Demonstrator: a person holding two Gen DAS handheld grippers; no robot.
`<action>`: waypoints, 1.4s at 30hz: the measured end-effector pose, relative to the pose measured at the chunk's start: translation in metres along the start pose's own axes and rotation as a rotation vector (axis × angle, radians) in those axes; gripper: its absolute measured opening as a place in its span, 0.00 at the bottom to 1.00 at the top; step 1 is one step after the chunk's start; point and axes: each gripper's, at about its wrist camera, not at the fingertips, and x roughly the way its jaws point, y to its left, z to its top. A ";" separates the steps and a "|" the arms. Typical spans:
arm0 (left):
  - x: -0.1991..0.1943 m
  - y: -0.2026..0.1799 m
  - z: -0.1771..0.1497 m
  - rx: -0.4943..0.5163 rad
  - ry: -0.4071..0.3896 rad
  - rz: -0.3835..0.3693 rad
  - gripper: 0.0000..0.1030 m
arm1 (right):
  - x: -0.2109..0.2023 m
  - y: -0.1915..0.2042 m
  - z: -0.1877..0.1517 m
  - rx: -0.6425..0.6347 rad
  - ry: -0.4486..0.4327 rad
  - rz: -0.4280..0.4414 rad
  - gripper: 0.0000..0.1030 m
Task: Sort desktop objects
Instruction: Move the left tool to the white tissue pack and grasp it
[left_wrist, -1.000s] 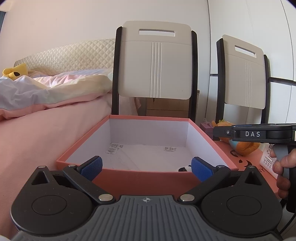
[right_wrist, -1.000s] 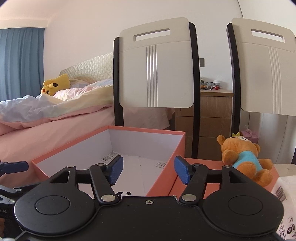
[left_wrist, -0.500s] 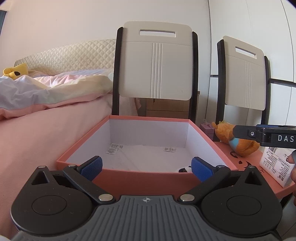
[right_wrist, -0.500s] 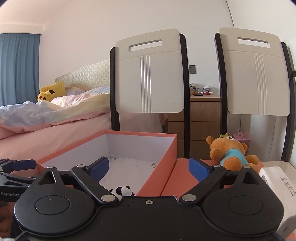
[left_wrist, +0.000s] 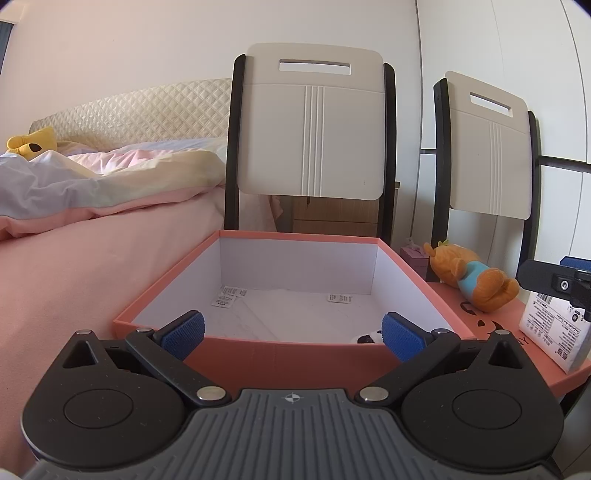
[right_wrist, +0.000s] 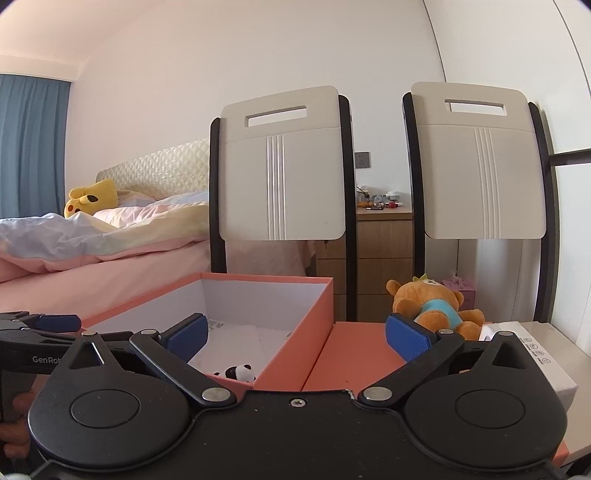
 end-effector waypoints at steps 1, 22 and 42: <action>0.000 0.000 0.000 0.000 0.000 0.000 1.00 | -0.002 0.000 -0.001 0.002 -0.004 -0.003 0.99; -0.006 -0.027 -0.005 0.025 0.003 -0.017 1.00 | -0.044 -0.017 -0.004 0.040 -0.080 -0.053 0.99; -0.011 -0.161 -0.013 0.084 -0.005 -0.296 1.00 | -0.134 -0.114 -0.017 0.125 -0.200 -0.370 0.99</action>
